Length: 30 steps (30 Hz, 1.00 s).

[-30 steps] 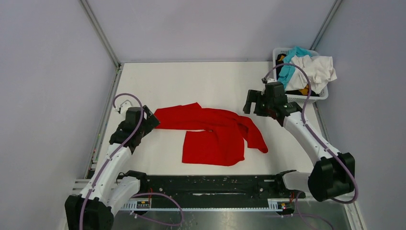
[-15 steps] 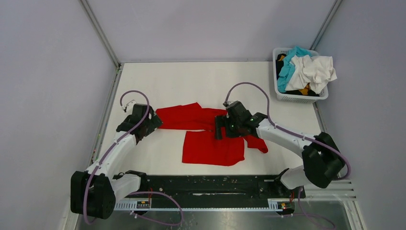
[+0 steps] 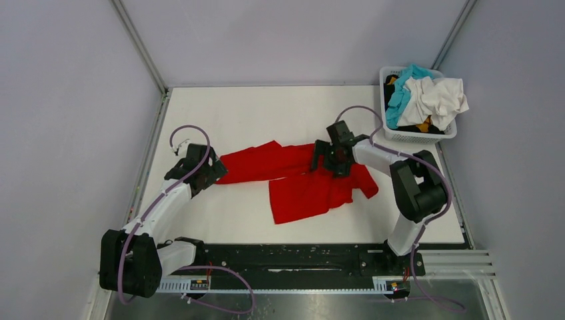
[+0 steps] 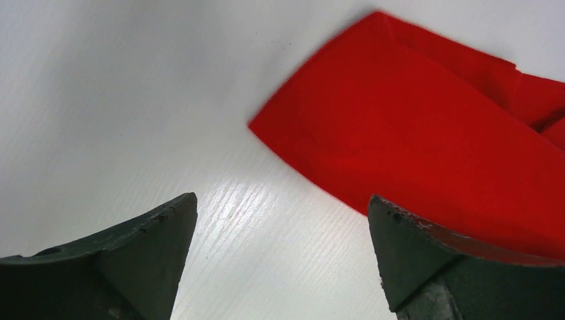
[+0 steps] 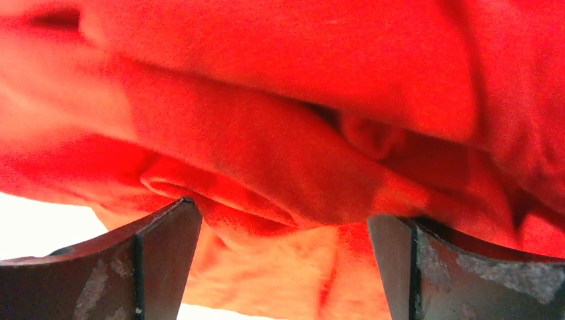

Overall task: Fold and stack the t-shirts
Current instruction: Flatten out the tshirt

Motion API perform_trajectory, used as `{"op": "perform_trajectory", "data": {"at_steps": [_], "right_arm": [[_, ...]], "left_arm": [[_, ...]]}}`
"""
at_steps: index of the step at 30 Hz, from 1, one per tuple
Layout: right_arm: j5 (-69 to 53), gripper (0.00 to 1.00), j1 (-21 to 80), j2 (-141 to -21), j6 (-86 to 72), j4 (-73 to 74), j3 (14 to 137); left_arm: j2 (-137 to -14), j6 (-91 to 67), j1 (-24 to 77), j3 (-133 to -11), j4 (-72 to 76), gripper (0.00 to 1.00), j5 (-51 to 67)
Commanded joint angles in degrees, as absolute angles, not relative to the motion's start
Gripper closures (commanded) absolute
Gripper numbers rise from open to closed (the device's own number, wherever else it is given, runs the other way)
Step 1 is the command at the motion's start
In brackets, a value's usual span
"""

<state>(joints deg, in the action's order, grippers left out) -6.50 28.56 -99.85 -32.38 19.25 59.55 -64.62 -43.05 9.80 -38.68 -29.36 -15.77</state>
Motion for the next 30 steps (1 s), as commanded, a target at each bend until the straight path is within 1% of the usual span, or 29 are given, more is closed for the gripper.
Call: {"op": "perform_trajectory", "data": {"at_steps": [1, 4, 7, 10, 12, 16, 21, 24, 27, 30], "right_arm": [[-1.2, 0.0, 20.6, -105.7, -31.0, 23.3, 65.8], [0.4, 0.01, 17.3, -106.8, -29.0, 23.9, 70.8], [5.2, 0.0, 17.2, -104.1, -24.0, 26.3, 74.9], [6.0, 0.01, 18.4, -99.0, -21.8, 27.0, 73.6], [7.9, 0.01, 21.1, -95.9, -21.1, 28.3, 71.0], [9.8, 0.0, 31.4, -91.9, -21.8, 30.3, 64.9], [5.5, 0.03, 41.9, -91.2, -25.9, 31.4, 60.0], [7.3, 0.04, 45.6, -91.5, -26.9, 32.5, 59.8], [6.1, 0.08, 46.7, -93.1, -27.5, 32.0, 59.2], [5.6, 0.17, 47.4, -95.0, -29.1, 31.2, 58.1]], "left_arm": [[-64.8, -42.7, 9.8, -40.5, -27.1, 0.01, -14.0], [-64.9, -42.4, 9.8, -40.4, -26.6, 0.01, -12.2], [-65.0, -42.0, 9.8, -39.6, -25.5, 0.01, -11.9], [-65.3, -41.7, 9.8, -38.9, -24.5, 0.01, -10.5], [-65.5, -41.7, 9.8, -38.4, -23.3, 0.01, -8.9], [-65.9, -41.7, 9.7, -37.9, -22.7, 0.01, -7.6], [-65.9, -42.4, 9.8, -36.9, -22.0, 0.01, -6.4], [-66.2, -43.0, 9.8, -35.7, -20.6, 0.01, -4.3], [-66.9, -43.4, 9.8, -34.7, -19.6, 0.01, -3.0], [-67.6, -43.5, 9.8, -34.6, -19.5, 0.01, -2.4]]}}
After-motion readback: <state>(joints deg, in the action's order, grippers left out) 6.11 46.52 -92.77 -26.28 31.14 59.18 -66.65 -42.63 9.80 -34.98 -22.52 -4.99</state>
